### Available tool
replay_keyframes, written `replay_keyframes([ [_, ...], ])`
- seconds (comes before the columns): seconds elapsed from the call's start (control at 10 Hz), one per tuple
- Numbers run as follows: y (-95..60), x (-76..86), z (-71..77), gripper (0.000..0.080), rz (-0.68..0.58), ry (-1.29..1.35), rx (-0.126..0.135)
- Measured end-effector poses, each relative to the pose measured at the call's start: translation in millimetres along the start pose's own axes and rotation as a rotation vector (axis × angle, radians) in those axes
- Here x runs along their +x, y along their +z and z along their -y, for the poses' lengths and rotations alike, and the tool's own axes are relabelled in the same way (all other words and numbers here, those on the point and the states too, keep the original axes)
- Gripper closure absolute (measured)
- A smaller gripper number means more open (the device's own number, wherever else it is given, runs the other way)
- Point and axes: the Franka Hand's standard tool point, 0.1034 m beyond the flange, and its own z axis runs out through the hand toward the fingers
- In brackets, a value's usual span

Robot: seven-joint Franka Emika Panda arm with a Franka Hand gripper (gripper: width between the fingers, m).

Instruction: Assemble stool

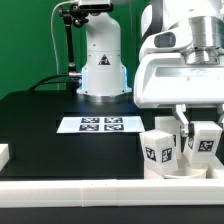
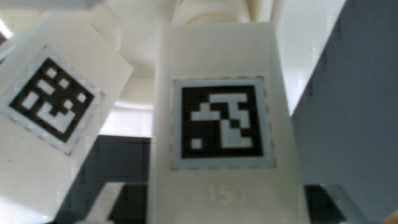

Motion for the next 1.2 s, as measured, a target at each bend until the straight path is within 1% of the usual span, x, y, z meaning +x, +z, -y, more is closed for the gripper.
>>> replay_keyframes([
  [0.3, 0.0, 0.1, 0.5, 0.0459, -0.048, -0.007, 0.003],
  [0.6, 0.0, 0.4, -0.2, 0.0455, -0.050, -0.017, 0.002],
  [0.7, -0.1, 0.6, -1.2, 0.0263, -0.049, -0.017, 0.000],
  [0.8, -2.6, 2.9, -1.2, 0.0263, -0.041, -0.024, 0.001],
  [0.9, -5.6, 6.4, -0.9, 0.0170, -0.046, -0.024, 0.002],
  [1.2, -13.6, 14.3, -0.1, 0.0151, -0.048, -0.031, 0.007],
])
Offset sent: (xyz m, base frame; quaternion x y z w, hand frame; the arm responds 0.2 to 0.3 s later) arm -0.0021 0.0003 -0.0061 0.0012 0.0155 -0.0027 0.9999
